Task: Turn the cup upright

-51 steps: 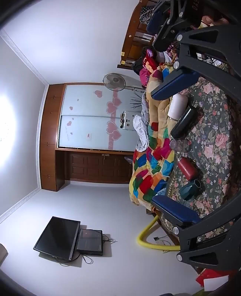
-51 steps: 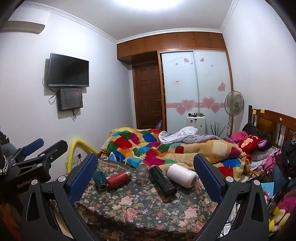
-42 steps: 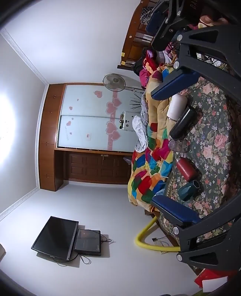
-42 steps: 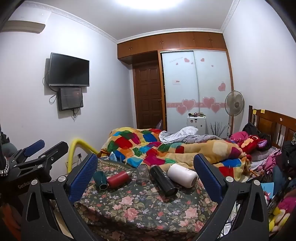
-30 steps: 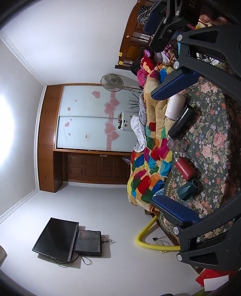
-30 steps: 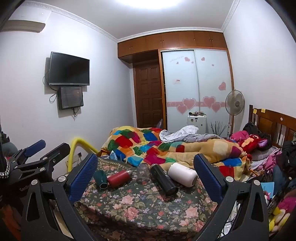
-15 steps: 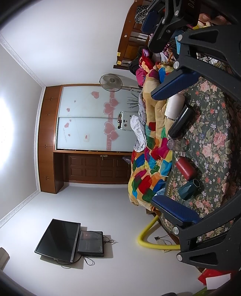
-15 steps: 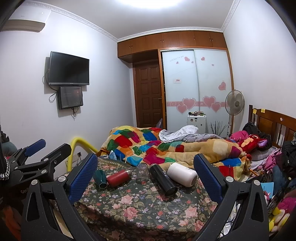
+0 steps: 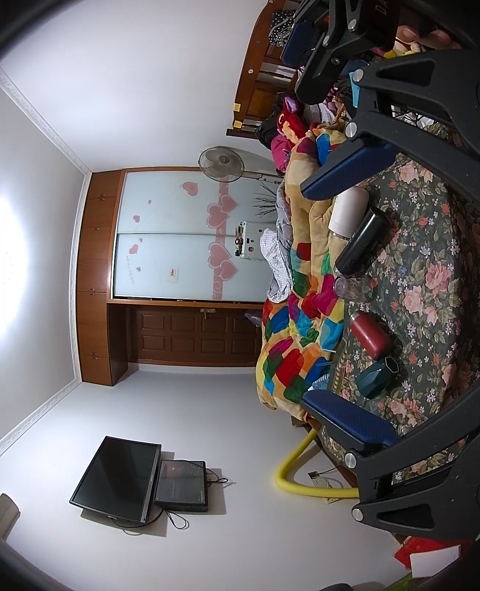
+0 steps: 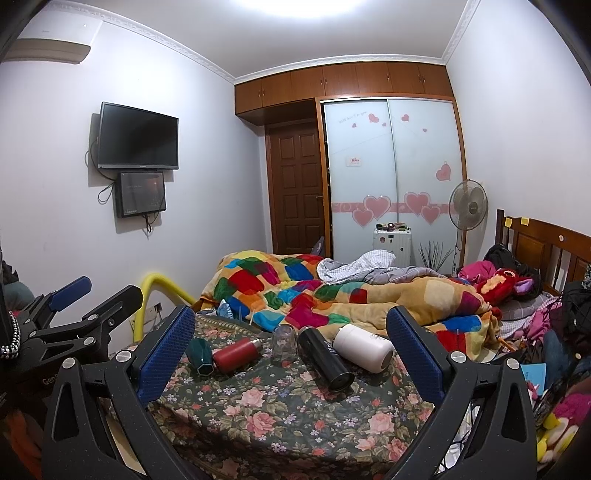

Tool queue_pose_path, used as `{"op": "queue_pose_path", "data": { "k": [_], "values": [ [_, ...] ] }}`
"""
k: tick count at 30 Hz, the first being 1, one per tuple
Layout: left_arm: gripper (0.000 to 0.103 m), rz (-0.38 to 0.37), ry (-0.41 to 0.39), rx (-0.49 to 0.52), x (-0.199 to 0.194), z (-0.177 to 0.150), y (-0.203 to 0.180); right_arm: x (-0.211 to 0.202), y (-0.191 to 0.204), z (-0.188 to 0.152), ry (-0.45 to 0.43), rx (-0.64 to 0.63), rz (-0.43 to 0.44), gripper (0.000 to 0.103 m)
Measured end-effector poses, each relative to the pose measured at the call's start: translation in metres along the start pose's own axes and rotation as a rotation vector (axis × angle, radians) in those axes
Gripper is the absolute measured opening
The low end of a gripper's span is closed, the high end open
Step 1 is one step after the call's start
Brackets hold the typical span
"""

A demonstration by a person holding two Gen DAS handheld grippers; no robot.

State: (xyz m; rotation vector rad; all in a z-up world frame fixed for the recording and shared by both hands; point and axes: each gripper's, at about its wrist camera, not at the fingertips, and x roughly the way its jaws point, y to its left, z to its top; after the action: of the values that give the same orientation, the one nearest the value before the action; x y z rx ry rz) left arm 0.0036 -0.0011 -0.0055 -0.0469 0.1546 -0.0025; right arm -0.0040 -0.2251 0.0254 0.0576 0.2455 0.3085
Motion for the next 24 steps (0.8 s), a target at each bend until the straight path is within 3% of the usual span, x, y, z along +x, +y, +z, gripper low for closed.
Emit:
{"op": "queue_pose_path", "data": {
  "k": [24],
  "values": [
    [0.103, 0.000, 0.011, -0.003, 0.006, -0.008, 0.002, 0.007, -0.011, -0.008, 0.023, 0.008, -0.002, 0.103]
  ]
}}
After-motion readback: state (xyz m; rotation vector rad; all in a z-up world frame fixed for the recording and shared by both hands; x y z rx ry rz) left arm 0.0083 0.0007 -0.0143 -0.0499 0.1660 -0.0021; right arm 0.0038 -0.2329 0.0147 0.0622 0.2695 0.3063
